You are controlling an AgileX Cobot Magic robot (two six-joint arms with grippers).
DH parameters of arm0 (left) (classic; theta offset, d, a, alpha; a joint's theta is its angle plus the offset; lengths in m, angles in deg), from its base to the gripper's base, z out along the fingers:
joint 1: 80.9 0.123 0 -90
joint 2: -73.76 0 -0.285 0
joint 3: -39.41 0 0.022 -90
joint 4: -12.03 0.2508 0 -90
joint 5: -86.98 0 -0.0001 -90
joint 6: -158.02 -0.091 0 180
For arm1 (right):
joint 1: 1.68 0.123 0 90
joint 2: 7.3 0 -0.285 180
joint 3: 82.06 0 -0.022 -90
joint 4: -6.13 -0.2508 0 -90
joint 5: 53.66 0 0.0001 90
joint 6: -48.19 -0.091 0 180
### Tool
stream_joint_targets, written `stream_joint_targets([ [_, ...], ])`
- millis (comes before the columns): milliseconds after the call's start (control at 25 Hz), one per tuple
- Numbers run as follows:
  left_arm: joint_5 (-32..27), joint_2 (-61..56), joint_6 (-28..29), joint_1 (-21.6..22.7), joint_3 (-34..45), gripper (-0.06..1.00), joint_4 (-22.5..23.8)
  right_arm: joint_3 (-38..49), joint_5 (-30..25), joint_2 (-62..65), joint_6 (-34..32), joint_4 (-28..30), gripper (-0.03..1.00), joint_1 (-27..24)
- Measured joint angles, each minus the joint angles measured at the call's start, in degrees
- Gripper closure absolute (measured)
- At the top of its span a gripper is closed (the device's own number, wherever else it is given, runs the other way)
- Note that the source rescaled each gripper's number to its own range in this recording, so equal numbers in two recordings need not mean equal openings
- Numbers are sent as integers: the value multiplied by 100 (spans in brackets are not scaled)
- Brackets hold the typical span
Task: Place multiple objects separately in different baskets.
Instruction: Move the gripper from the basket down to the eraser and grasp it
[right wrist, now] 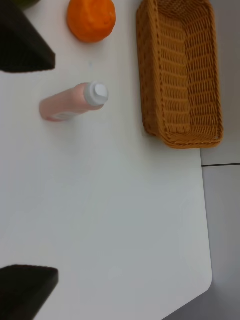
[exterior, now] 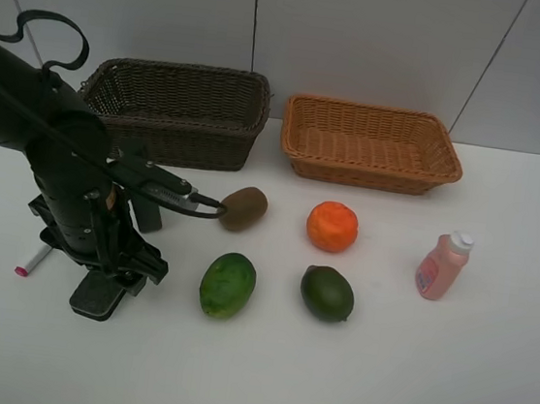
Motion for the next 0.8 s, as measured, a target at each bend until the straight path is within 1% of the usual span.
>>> stream_joint_targets([
  [160, 165, 277, 0, 0, -4, -3, 0, 0, 0, 0, 0, 0, 2, 0],
  [360, 315, 324, 0, 0, -4, -3, 0, 0, 0, 0, 0, 0, 2, 0],
  [600, 354, 324, 0, 0, -4, -2, 23, 0, 0, 0, 0, 0, 2, 0],
  [720, 331, 324, 0, 0, -4, 7, 23, 0, 0, 0, 0, 0, 2, 0],
  [800, 298, 324, 0, 0, -4, 21, 23, 0, 0, 0, 0, 0, 2, 0],
])
